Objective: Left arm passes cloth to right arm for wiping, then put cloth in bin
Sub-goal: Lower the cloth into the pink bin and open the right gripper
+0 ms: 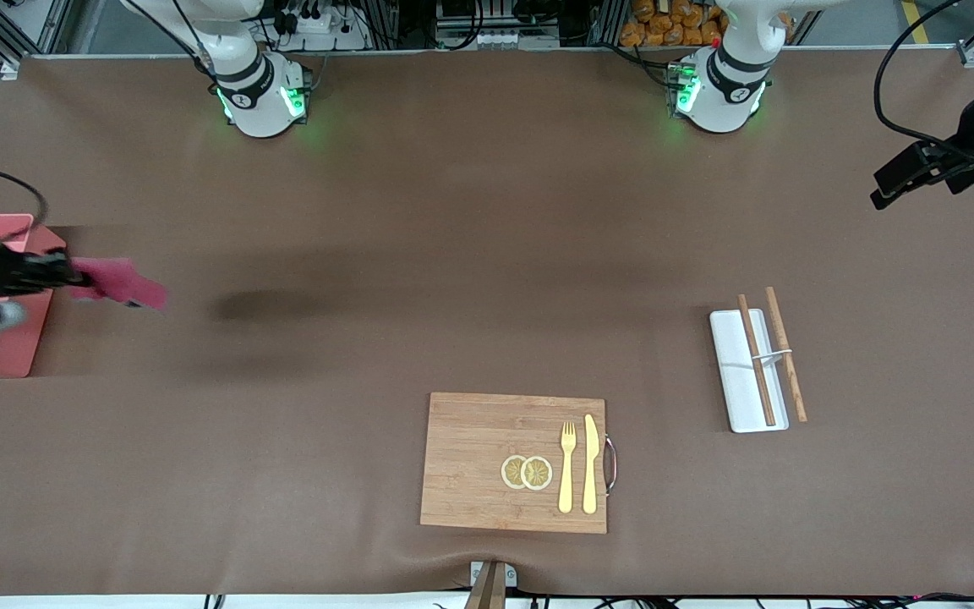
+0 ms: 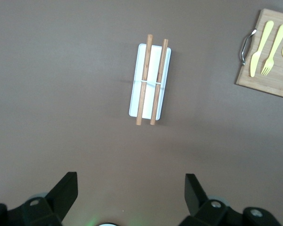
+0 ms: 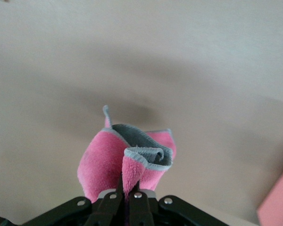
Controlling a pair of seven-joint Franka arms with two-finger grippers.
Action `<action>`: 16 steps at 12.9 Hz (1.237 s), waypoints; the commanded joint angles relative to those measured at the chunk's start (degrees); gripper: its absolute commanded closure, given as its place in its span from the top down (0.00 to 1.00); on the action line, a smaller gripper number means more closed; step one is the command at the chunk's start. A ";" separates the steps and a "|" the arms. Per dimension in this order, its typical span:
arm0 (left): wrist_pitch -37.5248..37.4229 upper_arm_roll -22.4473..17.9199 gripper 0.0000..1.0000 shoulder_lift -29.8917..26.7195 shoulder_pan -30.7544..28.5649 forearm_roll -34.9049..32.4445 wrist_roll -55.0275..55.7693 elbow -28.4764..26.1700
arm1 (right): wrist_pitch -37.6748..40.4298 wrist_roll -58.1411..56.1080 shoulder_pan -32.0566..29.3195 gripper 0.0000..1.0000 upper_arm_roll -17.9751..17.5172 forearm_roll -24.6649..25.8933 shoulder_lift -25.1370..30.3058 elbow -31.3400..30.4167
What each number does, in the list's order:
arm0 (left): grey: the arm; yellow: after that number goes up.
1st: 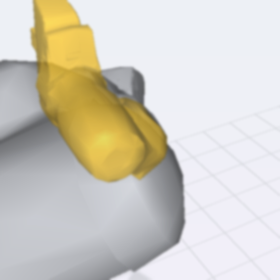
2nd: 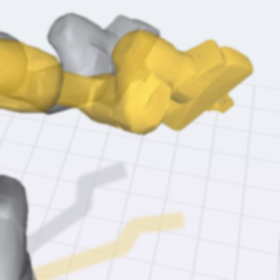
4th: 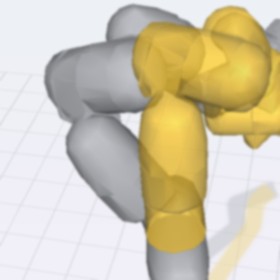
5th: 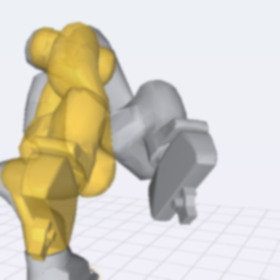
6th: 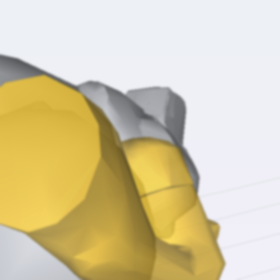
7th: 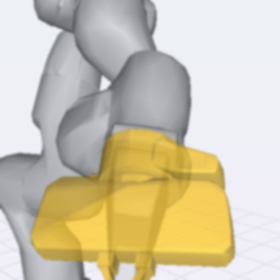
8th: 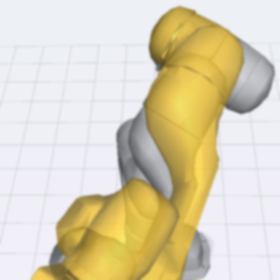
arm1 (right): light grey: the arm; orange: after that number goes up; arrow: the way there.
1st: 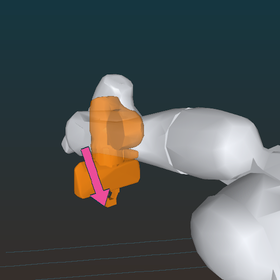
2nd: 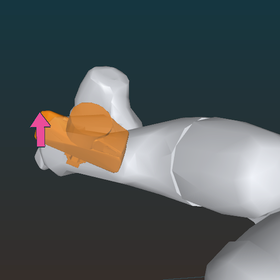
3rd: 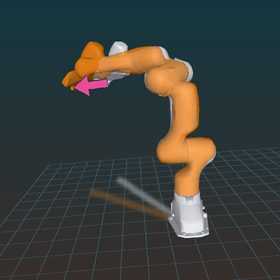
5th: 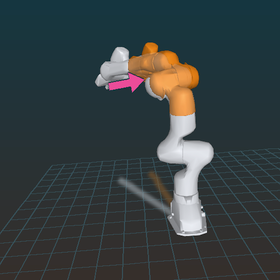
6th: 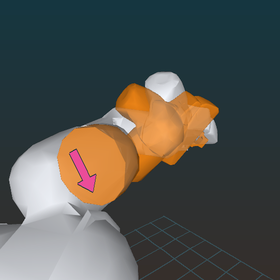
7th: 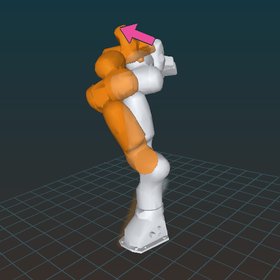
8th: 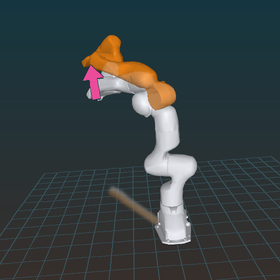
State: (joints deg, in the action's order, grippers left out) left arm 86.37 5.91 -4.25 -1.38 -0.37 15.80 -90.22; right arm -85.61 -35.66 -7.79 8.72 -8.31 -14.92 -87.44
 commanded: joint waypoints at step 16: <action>0.30 -5.56 1.00 2.14 4.99 -0.86 -1.30 1.80 | -14.69 -32.20 -25.71 1.00 -1.77 10.95 -6.80 6.23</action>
State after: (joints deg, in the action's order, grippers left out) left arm 86.66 0.76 -2.75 3.19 -0.37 15.69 -90.06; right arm -102.45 -67.16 -33.59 8.70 4.48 -22.96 -82.82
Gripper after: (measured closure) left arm 0.000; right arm 0.595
